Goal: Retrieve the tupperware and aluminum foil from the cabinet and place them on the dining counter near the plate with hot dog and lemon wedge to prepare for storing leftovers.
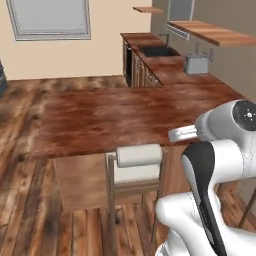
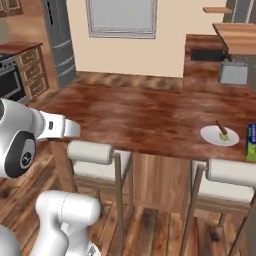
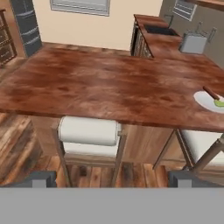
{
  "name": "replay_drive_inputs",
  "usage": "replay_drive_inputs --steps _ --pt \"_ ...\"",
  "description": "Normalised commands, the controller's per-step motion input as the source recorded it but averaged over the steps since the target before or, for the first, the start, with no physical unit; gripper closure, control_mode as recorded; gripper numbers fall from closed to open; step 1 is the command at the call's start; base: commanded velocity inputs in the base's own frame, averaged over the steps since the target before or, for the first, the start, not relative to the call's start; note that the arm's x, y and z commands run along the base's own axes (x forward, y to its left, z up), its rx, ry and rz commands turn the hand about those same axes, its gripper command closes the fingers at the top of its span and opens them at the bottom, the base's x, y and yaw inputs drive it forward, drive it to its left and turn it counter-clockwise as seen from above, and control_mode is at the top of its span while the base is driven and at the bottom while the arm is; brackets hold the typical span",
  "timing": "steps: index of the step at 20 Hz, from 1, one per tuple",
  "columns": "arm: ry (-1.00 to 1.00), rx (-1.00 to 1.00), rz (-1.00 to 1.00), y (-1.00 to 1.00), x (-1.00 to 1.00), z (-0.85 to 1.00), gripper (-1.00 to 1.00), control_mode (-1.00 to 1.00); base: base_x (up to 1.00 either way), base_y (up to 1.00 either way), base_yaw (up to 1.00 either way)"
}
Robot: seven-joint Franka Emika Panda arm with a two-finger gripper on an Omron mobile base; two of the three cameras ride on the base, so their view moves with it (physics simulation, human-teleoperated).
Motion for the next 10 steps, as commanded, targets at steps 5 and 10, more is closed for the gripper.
replay_drive_inputs --steps 5,10 --pt "0.0 0.0 0.0 0.0 0.0 0.0 -1.0 1.0 -0.33 0.36 0.41" --pt "0.0 0.0 0.0 0.0 0.0 0.0 -1.0 1.0 0.69 0.68 0.45"
